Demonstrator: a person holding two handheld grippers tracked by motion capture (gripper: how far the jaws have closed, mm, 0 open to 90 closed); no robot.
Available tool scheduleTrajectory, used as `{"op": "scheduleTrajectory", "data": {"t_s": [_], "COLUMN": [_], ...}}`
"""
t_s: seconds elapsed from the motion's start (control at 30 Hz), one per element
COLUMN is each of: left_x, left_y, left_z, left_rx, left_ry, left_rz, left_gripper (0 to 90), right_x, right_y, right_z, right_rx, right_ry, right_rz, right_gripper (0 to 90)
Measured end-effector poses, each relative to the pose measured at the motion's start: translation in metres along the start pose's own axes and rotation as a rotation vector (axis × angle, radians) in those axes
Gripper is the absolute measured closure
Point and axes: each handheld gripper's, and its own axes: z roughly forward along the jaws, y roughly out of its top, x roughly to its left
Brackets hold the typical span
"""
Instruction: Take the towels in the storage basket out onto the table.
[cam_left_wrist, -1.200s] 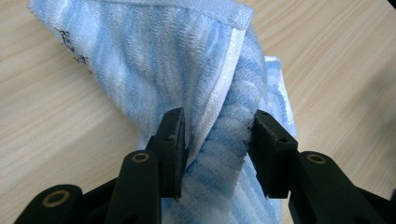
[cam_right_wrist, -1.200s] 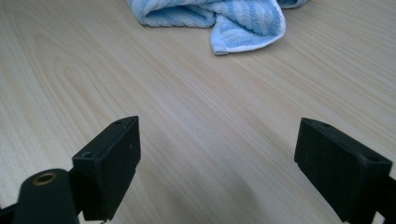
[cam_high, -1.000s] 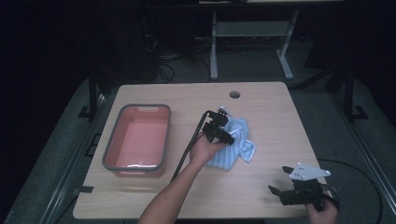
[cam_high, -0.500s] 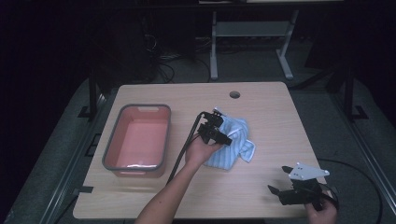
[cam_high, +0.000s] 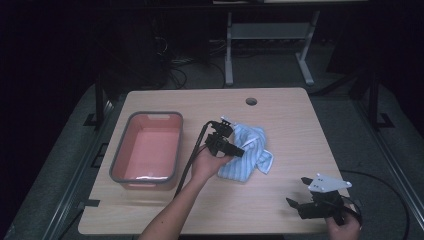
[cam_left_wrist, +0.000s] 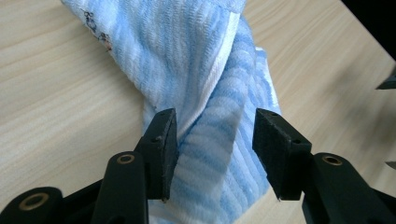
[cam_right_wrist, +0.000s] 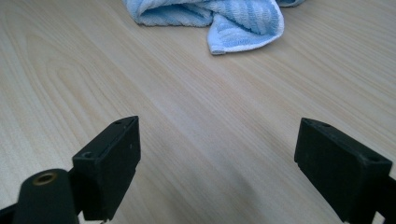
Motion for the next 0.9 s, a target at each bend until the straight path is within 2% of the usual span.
{"op": "scheduleTrajectory", "data": {"t_s": [0.23, 0.3, 0.47, 0.9], "left_x": [0.004, 0.002, 0.004, 0.005], "left_y": [-0.007, -0.009, -0.014, -0.027], "left_z": [-0.009, -0.011, -0.02, -0.033], "left_rx": [-0.018, -0.036, -0.031, -0.042], "left_ry": [-0.019, -0.021, -0.026, -0.051], "left_rz": [-0.002, -0.012, 0.006, 0.011], "left_gripper": [48.8, 48.6, 48.5, 45.4], "right_x": [0.0, 0.0, 0.0, 0.002], "right_y": [0.0, 0.0, 0.0, 0.0], "right_z": [0.0, 0.001, 0.002, 0.004], "right_rx": [0.005, 0.006, 0.01, 0.023], "right_ry": [-0.002, 0.001, 0.001, -0.003], "right_rz": [0.002, 0.005, 0.001, -0.004], "right_gripper": [13.9, 13.8, 13.8, 13.8]}}
